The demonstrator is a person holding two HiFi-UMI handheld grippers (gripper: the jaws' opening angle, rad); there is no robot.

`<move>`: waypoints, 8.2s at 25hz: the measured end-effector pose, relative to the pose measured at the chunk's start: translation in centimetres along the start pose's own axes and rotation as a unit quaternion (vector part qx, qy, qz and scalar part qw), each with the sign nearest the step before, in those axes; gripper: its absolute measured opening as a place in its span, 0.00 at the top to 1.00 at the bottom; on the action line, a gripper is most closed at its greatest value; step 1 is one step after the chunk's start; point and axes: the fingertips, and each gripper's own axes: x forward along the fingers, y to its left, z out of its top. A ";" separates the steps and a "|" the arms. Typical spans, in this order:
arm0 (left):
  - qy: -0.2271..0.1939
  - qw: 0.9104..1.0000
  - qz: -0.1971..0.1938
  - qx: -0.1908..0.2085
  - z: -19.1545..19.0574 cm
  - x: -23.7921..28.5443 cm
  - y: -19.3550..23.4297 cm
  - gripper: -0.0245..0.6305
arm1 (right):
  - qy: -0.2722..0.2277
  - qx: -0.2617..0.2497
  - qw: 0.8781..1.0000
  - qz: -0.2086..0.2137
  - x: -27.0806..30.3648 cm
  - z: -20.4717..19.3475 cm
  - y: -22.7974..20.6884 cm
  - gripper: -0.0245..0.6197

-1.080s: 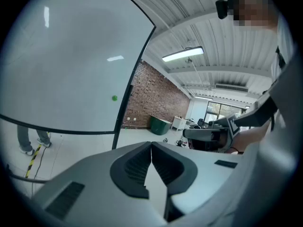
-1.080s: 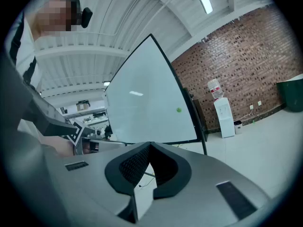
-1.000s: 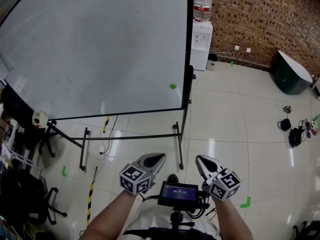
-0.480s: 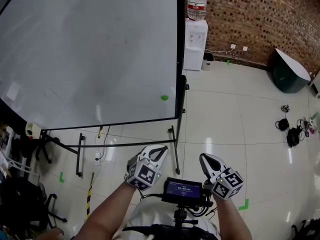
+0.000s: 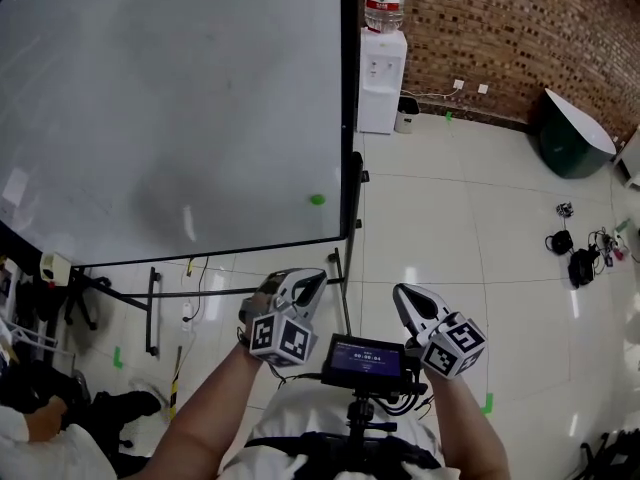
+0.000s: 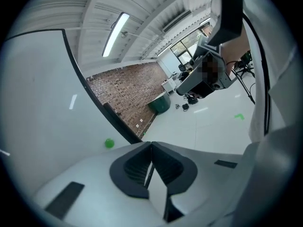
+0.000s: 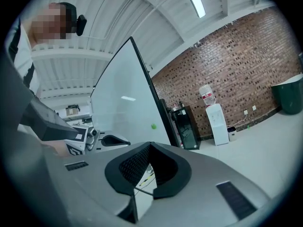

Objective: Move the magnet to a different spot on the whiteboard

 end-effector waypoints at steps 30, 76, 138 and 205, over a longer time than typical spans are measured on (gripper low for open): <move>0.102 0.977 0.155 0.102 -0.1 4.3 5.9 0.93 | 0.031 0.027 0.995 0.092 5.3 1.3 -4.2 0.95; 0.218 0.915 0.322 0.103 0.0 13.1 11.8 0.71 | 0.084 -0.019 0.974 0.207 10.5 7.0 -16.1 0.95; -0.037 0.778 0.305 -0.548 11.1 5.8 -6.3 0.76 | 0.166 0.010 0.906 0.389 0.0 4.4 -18.5 0.95; -0.095 0.827 0.193 -0.519 3.4 -7.5 -4.2 0.76 | 0.081 -0.058 0.953 0.287 0.2 3.5 -1.2 0.95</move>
